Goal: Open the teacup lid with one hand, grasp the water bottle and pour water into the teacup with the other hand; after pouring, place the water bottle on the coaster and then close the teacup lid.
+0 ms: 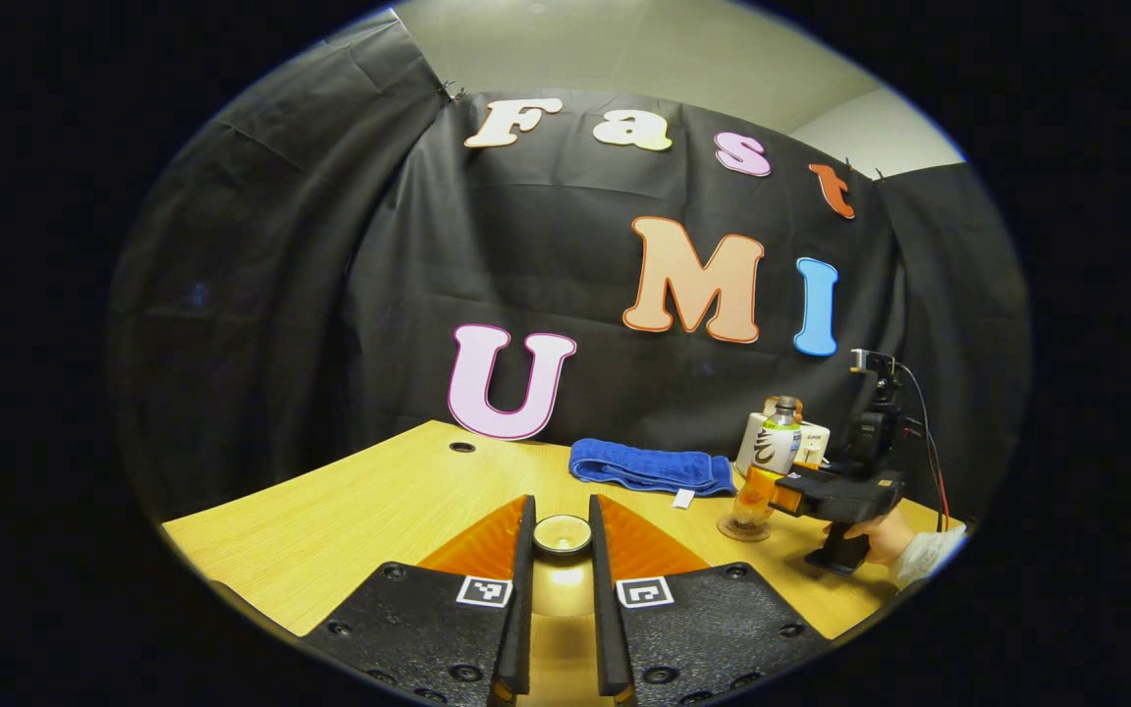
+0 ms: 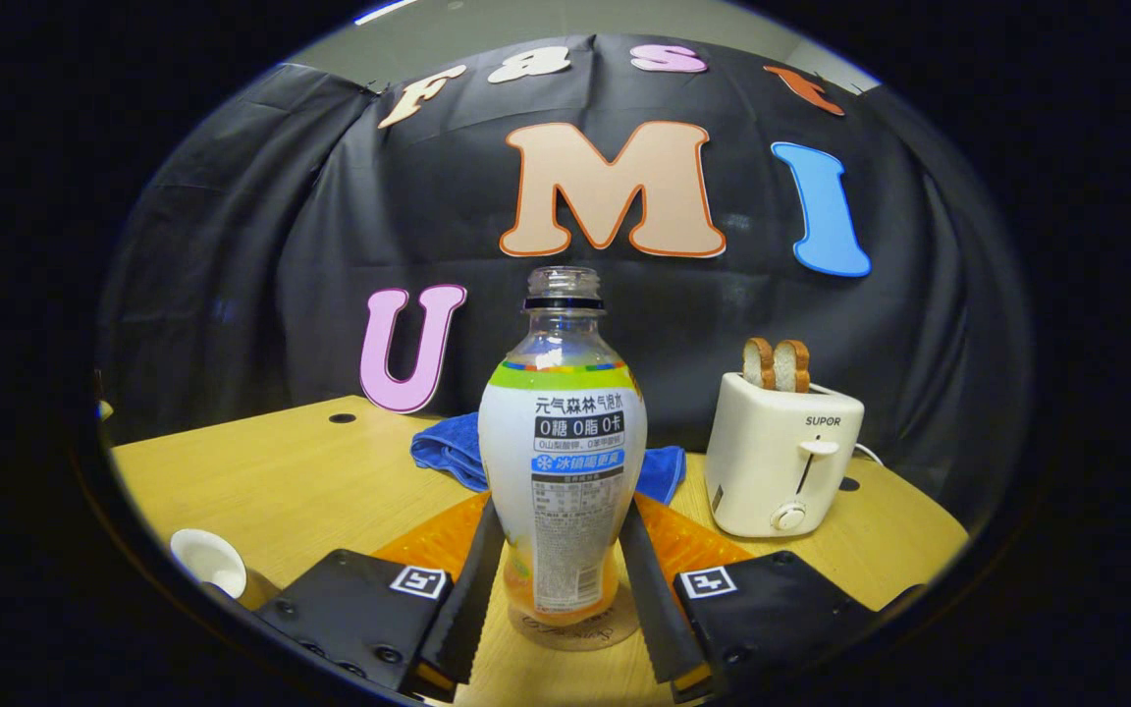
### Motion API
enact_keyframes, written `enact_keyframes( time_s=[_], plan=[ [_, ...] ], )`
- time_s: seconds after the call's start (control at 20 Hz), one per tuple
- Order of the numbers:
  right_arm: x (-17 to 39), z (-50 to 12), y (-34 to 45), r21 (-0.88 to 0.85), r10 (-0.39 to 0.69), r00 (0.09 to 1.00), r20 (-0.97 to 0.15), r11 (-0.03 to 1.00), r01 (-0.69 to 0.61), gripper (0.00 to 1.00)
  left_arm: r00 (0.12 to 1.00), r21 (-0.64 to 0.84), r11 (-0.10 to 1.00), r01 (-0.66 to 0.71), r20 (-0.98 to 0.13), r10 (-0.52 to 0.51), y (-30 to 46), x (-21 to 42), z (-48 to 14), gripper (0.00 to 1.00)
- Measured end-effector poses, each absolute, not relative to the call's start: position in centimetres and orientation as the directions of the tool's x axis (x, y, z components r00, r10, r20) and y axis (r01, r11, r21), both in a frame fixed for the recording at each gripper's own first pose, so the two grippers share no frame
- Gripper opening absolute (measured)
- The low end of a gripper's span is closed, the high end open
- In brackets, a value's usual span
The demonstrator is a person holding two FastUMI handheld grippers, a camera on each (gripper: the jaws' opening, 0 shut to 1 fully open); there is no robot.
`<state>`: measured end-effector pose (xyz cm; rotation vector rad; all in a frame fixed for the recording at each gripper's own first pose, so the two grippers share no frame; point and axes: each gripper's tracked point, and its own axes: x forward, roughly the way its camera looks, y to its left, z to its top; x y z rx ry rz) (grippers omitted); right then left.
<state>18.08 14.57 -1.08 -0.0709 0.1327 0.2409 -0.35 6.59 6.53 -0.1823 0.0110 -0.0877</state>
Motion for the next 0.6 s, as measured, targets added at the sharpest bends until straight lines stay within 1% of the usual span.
enact_keyframes(
  time_s=[0.2,0.3,0.35,0.4,0.6],
  plan=[
    [20.0,-1.9,14.0,-0.015,0.205,0.965,-0.162,0.977,-0.211,0.71,0.996,-0.181,0.980,0.084,-0.003,-0.086,6.6,-0.3,6.5,0.24],
    [19.9,-2.1,13.6,0.013,0.196,0.967,-0.164,0.980,-0.196,0.72,0.996,-0.185,0.978,0.091,-0.008,-0.094,6.3,-0.3,6.3,0.24],
    [19.8,-2.5,13.2,0.029,0.193,0.967,-0.167,0.981,-0.191,0.70,0.995,-0.185,0.978,0.094,-0.008,-0.097,6.2,-0.3,6.2,0.24],
    [19.8,-2.8,13.1,0.044,0.189,0.967,-0.171,0.982,-0.184,0.72,0.995,-0.181,0.979,0.095,-0.009,-0.098,6.1,-0.3,6.3,0.24],
    [19.7,-3.1,12.5,0.068,0.168,0.972,-0.167,0.985,-0.159,0.72,0.994,-0.175,0.979,0.102,-0.008,-0.105,5.8,-0.3,6.3,0.24]
  ],
)
